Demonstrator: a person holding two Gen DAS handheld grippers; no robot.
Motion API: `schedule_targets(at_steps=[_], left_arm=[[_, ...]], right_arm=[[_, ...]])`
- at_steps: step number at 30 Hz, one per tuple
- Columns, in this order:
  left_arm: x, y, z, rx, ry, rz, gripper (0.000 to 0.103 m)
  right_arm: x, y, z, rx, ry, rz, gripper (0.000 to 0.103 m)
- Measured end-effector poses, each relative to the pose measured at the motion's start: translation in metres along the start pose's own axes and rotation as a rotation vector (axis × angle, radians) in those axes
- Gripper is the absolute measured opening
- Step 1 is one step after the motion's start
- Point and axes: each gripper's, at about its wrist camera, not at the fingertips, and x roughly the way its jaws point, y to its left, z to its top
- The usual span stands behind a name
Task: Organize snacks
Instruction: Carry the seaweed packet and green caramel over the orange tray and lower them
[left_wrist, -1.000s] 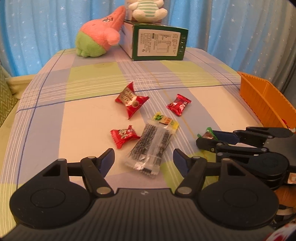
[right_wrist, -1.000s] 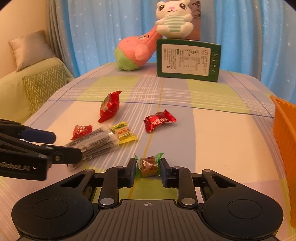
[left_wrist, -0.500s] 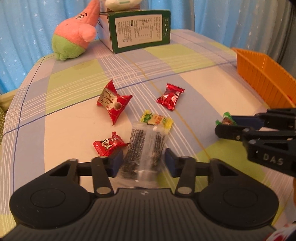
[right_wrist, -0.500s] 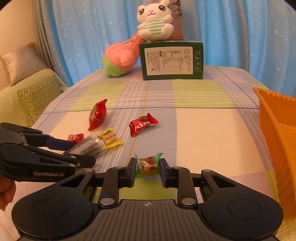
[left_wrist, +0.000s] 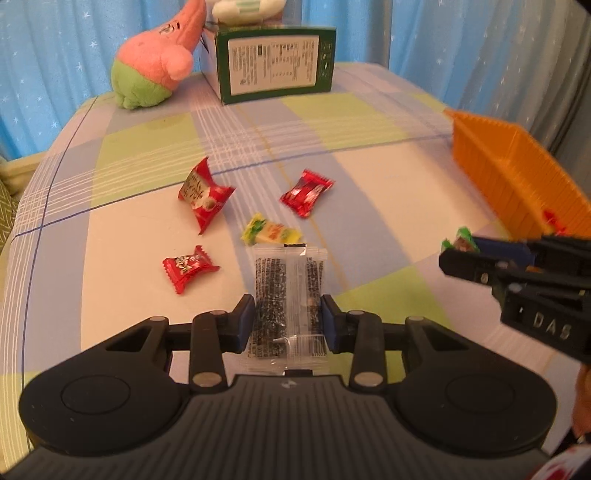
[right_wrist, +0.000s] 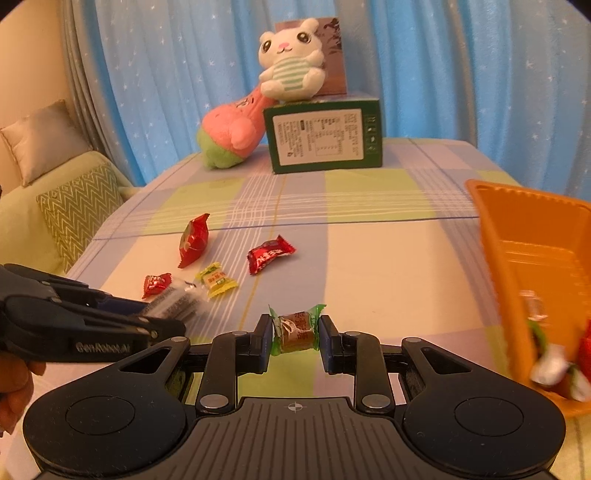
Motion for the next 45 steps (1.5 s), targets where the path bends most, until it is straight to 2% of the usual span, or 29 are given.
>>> schedule_targets(at_steps=[11, 22, 32, 45], left_arm=[[-0.074, -0.063, -0.002, -0.085, -0.086, -0.053, 0.034], [-0.122, -0.131, -0.005, -0.072, -0.144, -0.102, 0.034], [-0.137, -0.180, 0.002, -0.031, -0.171, -0.136, 0.034], [-0.134, -0.218, 0.008, 0.007, -0.169, -0.163, 0.034]], right_arm=[[-0.090, -0.027, -0.009, 0.067, -0.046, -0.041, 0.027], [-0.164, -0.064, -0.012, 0.125, -0.095, -0.128, 0.027], [-0.208, -0.096, -0.014, 0.156, -0.114, -0.201, 0.027], [-0.232, -0.129, -0.017, 0.187, -0.114, -0.251, 0.027]])
